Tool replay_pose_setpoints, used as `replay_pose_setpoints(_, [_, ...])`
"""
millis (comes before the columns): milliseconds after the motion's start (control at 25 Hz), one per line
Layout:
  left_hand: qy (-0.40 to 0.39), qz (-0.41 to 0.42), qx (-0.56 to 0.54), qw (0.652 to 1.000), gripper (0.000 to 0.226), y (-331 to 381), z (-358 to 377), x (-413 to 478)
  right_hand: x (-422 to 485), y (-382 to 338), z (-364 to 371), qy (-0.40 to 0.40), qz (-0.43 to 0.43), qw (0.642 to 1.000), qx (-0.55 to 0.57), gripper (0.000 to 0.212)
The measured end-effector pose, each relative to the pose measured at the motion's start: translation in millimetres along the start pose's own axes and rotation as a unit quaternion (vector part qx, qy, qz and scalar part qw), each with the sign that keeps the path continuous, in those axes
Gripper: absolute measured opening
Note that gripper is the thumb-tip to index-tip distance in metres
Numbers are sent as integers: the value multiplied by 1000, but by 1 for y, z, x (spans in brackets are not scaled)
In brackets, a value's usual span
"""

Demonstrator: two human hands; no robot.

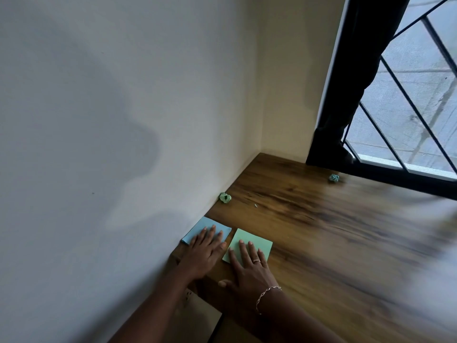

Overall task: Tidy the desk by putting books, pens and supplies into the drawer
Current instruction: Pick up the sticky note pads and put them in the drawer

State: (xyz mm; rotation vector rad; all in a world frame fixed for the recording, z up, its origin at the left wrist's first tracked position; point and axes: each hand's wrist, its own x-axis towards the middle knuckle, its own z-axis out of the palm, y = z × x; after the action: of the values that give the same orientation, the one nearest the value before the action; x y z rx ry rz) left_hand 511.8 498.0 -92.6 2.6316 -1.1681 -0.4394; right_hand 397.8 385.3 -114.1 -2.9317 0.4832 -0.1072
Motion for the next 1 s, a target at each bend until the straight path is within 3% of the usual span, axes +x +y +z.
replay_pose_setpoints(280, [13, 7, 1, 1000, 136, -6, 5, 0, 4, -19, 5, -3, -17, 1000, -6, 91])
replay_pose_setpoints(320, [14, 4, -4, 1000, 124, -5, 5, 1, 4, -19, 5, -1, -18, 1000, -9, 91])
replay_pose_setpoints(400, [18, 2, -2, 1000, 81, -3, 4, 1, 3, -18, 0, 3, -16, 1000, -20, 92])
replay_pose_setpoints(440, [27, 5, -2, 1000, 70, -3, 2, -1, 2, -16, -3, 6, -16, 1000, -25, 91])
replay_pose_setpoints(480, [55, 18, 2, 998, 76, -3, 3, -1, -1, -13, -6, 11, -16, 999, -31, 88])
replay_pose_setpoints(560, [116, 59, 34, 991, 108, 0, 4, -1, -8, -3, -13, 23, -14, 998, -53, 79])
replay_pose_setpoints(600, [135, 84, 51, 986, 113, 5, 5, 0, -13, 3, -16, 29, -7, 998, -61, 76])
replay_pose_setpoints(760, [159, 187, 83, 966, 91, 50, 18, -2, -47, 32, -28, 74, 51, 991, -102, 70])
replay_pose_setpoints(880, [145, 252, 121, 949, 61, 99, 43, -7, -87, 60, -28, 97, 110, 984, -102, 82])
replay_pose_setpoints(1000, [115, 328, 107, 931, 56, 154, 70, -15, -142, 98, -26, 118, 178, 970, -118, 79])
